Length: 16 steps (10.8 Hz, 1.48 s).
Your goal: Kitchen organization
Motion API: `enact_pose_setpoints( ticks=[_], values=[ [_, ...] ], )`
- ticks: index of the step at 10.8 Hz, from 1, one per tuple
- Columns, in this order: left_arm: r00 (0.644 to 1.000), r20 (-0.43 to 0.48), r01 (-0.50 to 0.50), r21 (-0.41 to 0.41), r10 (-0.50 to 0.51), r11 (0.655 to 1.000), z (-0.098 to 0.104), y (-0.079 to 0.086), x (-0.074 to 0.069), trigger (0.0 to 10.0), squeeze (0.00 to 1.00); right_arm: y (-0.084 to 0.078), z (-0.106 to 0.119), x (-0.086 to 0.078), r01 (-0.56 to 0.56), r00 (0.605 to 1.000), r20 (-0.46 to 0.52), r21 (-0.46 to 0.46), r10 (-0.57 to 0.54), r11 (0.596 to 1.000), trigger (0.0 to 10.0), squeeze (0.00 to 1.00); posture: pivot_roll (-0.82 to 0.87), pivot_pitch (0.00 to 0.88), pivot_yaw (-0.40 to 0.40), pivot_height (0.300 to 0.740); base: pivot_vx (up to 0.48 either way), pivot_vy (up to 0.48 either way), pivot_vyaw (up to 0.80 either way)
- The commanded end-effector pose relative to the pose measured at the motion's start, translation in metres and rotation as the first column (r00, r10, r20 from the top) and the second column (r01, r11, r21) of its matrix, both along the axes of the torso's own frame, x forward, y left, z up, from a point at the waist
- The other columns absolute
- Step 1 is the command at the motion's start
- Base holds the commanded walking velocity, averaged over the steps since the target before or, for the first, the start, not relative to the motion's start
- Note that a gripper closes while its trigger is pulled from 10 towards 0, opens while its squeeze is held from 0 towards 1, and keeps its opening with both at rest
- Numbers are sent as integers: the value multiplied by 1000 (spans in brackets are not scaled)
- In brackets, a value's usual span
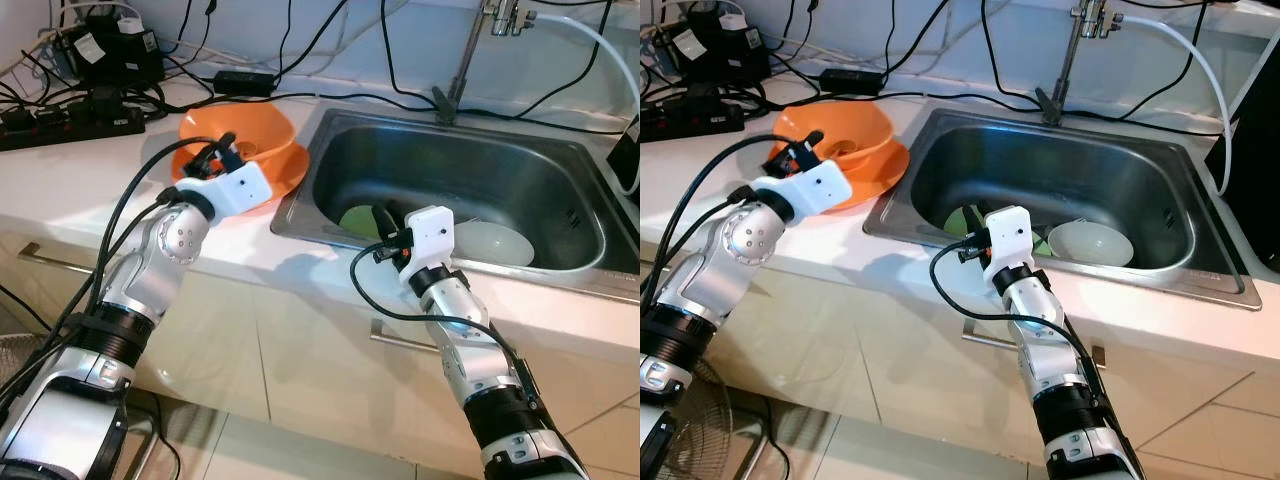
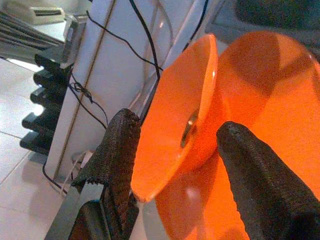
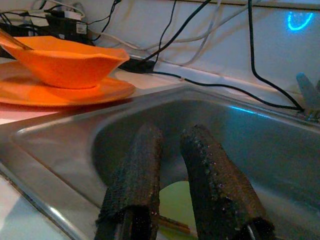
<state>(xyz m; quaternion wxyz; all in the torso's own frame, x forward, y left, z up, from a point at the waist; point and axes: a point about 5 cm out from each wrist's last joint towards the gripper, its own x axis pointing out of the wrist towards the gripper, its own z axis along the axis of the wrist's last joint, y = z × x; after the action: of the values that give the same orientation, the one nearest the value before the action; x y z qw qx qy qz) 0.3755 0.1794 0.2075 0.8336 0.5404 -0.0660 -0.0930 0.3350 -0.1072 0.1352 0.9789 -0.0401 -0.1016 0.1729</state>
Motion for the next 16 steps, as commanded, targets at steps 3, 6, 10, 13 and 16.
enact_pose_setpoints(
  ticks=[3, 6, 10, 13, 16],
  values=[
    [1000, 5, -14, 15, 14, 1000, 6, 1, 5, 10000, 0, 1, 1, 2, 1, 1000, -9, -11, -1, 1000, 10000, 0, 185, 26, -18, 740, 0, 0, 0],
    [1000, -11, -3, 21, 4, 1000, 7, -6, 16, 10000, 0, 0, 2, 2, 5, 1000, -3, -9, -5, 1000, 10000, 0, 171, 21, -10, 740, 0, 0, 0],
    [1000, -30, 11, 26, -10, 1000, 5, -9, 23, 10000, 0, -1, 0, -2, 13, 1000, -4, -10, -13, 1000, 10000, 0, 154, 20, 1, 740, 0, 0, 0],
    [1000, -21, 9, 26, -9, 1000, 6, -10, 25, 0, 0, 2, -3, -4, 2, 1000, -14, -9, -2, 1000, 10000, 0, 157, 18, -2, 740, 0, 0, 0],
    [1000, -9, 6, 25, -6, 1000, 9, -11, 26, 0, 0, 4, -2, -4, -7, 1000, -16, -9, 6, 1000, 10000, 0, 159, 16, -2, 740, 0, 0, 0]
  ],
)
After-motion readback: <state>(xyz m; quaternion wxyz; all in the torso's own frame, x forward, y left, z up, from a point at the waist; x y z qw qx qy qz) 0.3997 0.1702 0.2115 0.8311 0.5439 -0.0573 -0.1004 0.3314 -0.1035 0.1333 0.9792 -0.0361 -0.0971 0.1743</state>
